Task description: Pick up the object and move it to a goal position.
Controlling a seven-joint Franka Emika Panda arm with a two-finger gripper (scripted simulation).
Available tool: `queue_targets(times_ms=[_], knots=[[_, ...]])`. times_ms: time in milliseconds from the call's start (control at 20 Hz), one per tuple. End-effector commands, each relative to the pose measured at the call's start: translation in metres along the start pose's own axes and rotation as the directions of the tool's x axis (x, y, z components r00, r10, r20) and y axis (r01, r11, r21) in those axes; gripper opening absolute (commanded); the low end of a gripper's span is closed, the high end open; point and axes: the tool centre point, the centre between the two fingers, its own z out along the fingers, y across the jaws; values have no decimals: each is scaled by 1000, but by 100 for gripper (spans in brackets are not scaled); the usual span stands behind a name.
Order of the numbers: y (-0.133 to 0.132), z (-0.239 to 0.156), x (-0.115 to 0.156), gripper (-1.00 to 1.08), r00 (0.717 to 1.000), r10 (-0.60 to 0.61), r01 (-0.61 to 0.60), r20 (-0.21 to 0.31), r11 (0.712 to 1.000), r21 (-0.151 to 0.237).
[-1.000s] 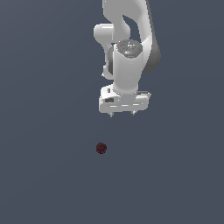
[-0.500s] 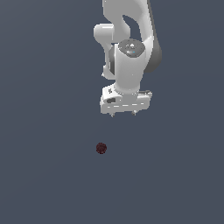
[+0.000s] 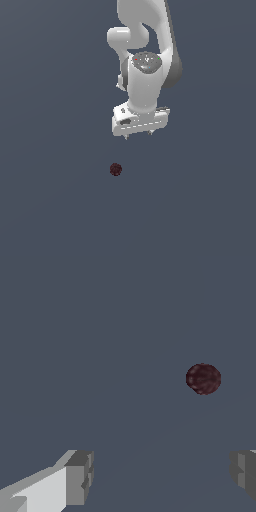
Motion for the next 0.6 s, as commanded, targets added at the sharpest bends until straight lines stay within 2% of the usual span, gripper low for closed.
queue_targets(times_ms=[0, 250, 550], knots=[[5, 5, 4, 100, 999, -41, 41, 1, 999, -2], [18, 16, 13, 100, 989, -147, 147, 2, 989, -4], [37, 33, 25, 100, 959, -284, 284, 5, 959, -6]])
